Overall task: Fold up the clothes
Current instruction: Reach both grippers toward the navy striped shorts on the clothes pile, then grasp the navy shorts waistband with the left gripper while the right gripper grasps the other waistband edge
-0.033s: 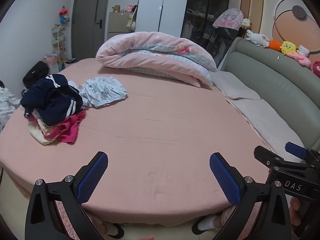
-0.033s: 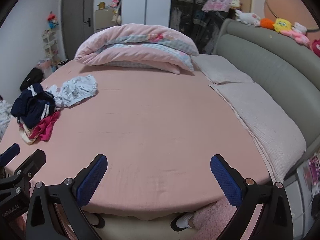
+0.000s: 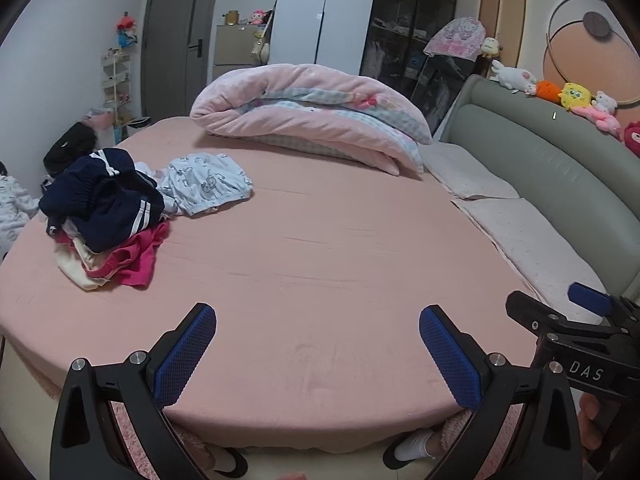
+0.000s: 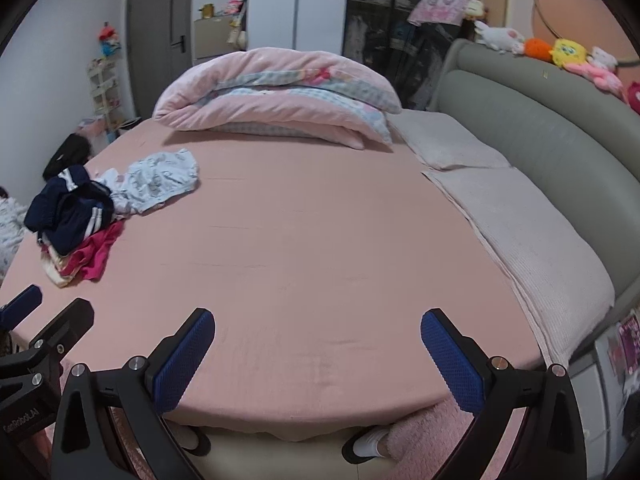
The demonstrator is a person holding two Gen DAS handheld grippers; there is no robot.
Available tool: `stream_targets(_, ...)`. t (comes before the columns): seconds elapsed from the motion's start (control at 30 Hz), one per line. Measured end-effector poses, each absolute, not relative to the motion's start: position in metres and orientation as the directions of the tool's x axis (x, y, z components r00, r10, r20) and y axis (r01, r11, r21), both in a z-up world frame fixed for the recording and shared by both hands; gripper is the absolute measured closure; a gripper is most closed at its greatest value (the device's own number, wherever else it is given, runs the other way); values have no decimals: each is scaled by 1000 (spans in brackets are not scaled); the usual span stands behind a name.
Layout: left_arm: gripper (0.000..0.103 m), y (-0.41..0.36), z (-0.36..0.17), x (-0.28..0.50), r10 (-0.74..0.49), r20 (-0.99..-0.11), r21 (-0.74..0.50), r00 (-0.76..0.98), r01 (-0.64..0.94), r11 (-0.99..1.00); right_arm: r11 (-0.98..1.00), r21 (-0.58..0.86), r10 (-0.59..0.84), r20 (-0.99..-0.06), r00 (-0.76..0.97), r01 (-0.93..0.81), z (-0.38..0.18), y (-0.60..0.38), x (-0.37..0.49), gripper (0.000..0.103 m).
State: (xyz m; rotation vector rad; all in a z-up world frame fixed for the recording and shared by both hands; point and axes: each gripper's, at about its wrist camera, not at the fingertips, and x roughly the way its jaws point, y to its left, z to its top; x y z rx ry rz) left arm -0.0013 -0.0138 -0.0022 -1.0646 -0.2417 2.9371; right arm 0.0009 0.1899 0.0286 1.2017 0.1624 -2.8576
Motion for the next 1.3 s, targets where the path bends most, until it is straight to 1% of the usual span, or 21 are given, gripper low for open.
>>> stream_targets(0.13,0,-59,-10,-6,2,-635,-149,-772,119,-982,-977,-160,10,-695,-719,141,25,186,-9,0)
stream_targets(0.17,0,-70,-11,-7,-12,-635,-149,-772,138,-979,-958,-235,37,-671,-741,165,22,173,-13,0)
stream_targets(0.27,2,-104,-17,-10,-55,-634,-150,-771,193,-970,-921,-293,18,-693,-721,258,8,143,-22,0)
stream_targets(0.33,4,-127,-21,-12,-84,-634,-151,-769,230,-962,-916,-217,-43,-783,-621,337,-7,140,-48,0)
stream_targets(0.37,5,-138,-23,-14,-98,-634,-151,-767,248,-957,-914,-154,-99,-812,-575,375,-16,142,-57,0)
stream_targets(0.4,7,-149,-24,-15,-113,-634,-152,-765,266,-952,-908,-88,-157,-835,-528,409,-24,143,-65,4)
stream_targets(0.43,7,-161,-26,-16,-127,-633,-152,-763,284,-947,-905,-41,-196,-844,-500,424,-27,139,-73,15)
stream_targets(0.47,7,-172,-28,-17,-141,-633,-152,-761,301,-941,-900,6,-234,-850,-472,436,-30,135,-81,21)
stream_targets(0.5,7,-183,-30,-18,-155,-633,-153,-758,319,-935,-888,46,-275,-851,-447,458,-28,120,-95,33)
stream_targets(0.53,7,-195,-32,-19,-169,-633,-153,-755,337,-929,-877,62,-301,-844,-444,477,-24,107,-106,36)
stream_targets(0.6,8,-217,-36,-21,-198,-633,-154,-749,372,-915,-845,9,-317,-814,-487,535,-12,64,-125,36)
stream_targets(0.67,14,-240,-39,-25,-225,-634,-156,-740,407,-900,-820,-33,-330,-789,-518,572,-9,24,-147,36)
stream_targets(0.73,30,-262,-45,-41,-248,-643,-160,-724,445,-881,-797,-48,-354,-770,-530,602,-6,-15,-169,36)
stream_targets(0.77,34,-273,-47,-50,-260,-647,-163,-717,463,-872,-796,-36,-362,-771,-524,604,-10,-36,-180,36)
stream_targets(0.8,41,-284,-50,-58,-269,-649,-165,-712,477,-863,-799,-13,-370,-778,-508,601,-18,-55,-192,36)
stream_targets(0.83,45,-294,-53,-67,-280,-650,-166,-707,492,-855,-801,11,-378,-785,-491,598,-26,-73,-205,36)
stream_targets(0.93,46,-321,-63,-97,-295,-643,-179,-707,513,-840,-812,90,-401,-805,-438,577,-54,-123,-241,36)
stream_targets(1.03,46,-342,-72,-123,-304,-630,-179,-715,515,-838,-810,102,-402,-814,-419,578,-81,-159,-265,36)
stream_targets(1.17,46,-359,-81,-155,-349,-622,-130,-701,532,-837,-802,181,-445,-817,-366,569,-106,-200,-299,36)
stream_targets(1.2,46,-363,-85,-163,-358,-623,-116,-695,534,-837,-780,196,-476,-802,-360,594,-111,-207,-306,36)
stream_targets(1.3,45,-372,-98,-184,-369,-640,-68,-674,528,-846,-780,225,-486,-805,-339,584,-126,-237,-329,35)
